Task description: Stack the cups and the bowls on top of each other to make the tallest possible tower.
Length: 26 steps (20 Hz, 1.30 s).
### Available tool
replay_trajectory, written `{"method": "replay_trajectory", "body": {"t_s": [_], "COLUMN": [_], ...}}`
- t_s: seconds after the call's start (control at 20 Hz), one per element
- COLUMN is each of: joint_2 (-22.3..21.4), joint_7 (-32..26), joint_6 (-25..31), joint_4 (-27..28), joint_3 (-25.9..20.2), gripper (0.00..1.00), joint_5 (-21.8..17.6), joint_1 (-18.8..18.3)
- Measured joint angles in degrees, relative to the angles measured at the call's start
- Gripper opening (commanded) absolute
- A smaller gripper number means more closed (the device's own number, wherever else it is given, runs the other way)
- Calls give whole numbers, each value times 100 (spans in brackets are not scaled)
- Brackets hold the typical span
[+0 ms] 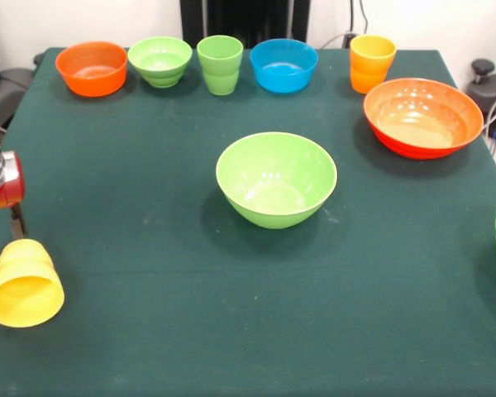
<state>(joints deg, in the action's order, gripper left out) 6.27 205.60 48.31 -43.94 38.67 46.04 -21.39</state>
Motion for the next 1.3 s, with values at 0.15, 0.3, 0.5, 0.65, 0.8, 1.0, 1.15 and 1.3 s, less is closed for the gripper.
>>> {"method": "replay_trajectory", "body": {"t_s": [0.15,0.3,0.5,0.65,0.8,1.0,1.15,1.3], "joint_2": [-5,-5,18,87,173,252,275,274], "joint_7": [0,0,0,0,0,0,0,0], "joint_6": [0,0,6,53,140,246,321,336], "joint_4": [2,19,112,275,456,560,579,580], "joint_3": [0,3,33,87,137,181,207,215], "gripper": [100,100,100,100,100,100,100,100], "joint_5": [-1,0,1,26,101,168,190,199], "joint_1": [14,34,52,54,61,88,132,178]}}
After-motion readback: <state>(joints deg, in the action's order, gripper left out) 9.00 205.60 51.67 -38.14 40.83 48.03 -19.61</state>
